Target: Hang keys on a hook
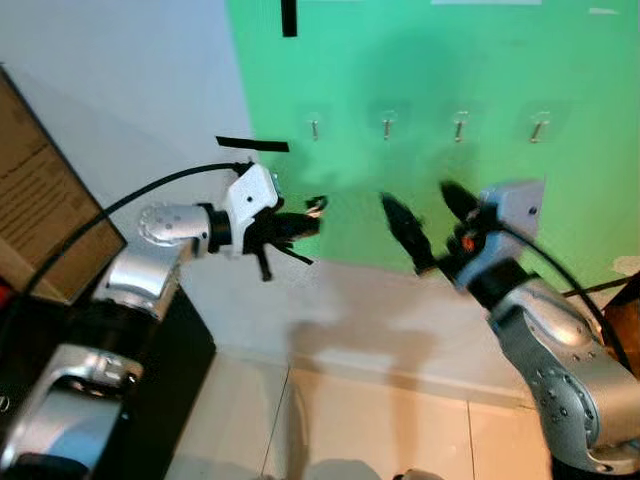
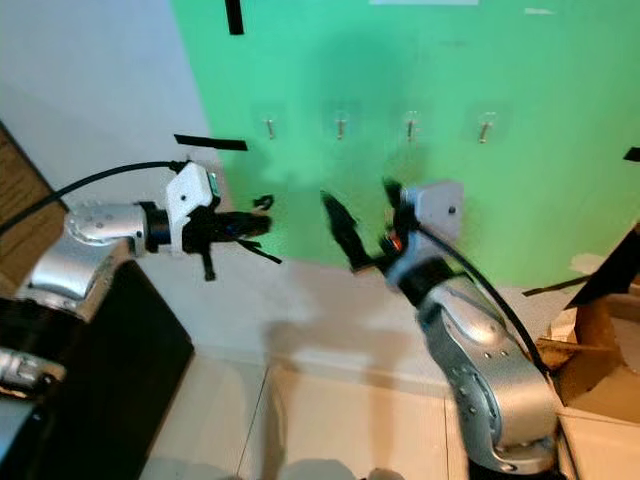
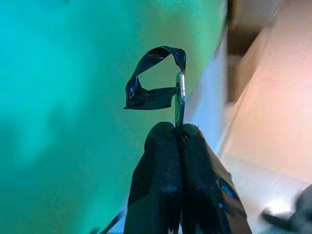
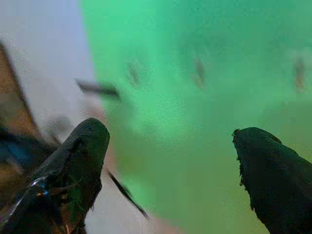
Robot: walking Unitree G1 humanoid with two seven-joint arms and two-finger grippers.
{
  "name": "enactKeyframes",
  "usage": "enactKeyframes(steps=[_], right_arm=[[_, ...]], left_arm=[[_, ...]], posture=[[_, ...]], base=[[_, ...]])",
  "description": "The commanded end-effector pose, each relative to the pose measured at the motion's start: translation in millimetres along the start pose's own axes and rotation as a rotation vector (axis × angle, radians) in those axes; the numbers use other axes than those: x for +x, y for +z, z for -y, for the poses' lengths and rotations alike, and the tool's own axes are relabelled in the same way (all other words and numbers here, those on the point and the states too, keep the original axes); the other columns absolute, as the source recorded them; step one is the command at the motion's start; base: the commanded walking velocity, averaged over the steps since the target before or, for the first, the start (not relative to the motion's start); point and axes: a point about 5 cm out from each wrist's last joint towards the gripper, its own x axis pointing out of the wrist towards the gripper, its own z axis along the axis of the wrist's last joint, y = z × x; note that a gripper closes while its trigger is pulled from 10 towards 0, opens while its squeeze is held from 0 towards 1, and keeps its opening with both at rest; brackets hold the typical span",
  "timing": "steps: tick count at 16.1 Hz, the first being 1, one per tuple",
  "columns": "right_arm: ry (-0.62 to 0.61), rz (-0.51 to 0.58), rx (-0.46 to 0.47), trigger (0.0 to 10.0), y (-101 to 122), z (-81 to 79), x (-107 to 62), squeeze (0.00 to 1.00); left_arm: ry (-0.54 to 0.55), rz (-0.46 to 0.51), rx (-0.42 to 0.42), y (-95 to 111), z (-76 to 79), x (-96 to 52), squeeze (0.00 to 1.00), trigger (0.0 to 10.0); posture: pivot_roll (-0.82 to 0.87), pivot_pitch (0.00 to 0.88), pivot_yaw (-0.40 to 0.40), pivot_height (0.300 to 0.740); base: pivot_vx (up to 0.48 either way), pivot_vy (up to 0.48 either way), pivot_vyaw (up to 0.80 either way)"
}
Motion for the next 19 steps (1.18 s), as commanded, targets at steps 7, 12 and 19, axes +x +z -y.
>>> enactKeyframes(steps=[7,12,19], right_arm=[[-0.022,-0.179,-0.118,10.0,-26,-4.4,-1.0,0.0],[-0.012,-0.181,-0.151,10.0,-20,-10.6,3.6,0.0],[-0.099,-0.197,-0.164,10.0,-22,-10.4,0.4,0.0]], left_arm=[[0.098,0.035,-0.086,21,-37.2,-6.1,0.0,10.0],[0.033,0.012,-0.062,20,-47.6,-3.2,0.0,10.0],[0.136,-0.033,-0.043,17,-55.8,7.6,0.0,10.0]], posture=[[-0.09,0.0,0.122,0.74],[-0.1,0.0,0.137,0.74],[-0.13,0.0,0.164,0.74]], base=[[0.0,0.0,0.0],[0.0,0.0,0.0],[0.0,0.0,0.0]])
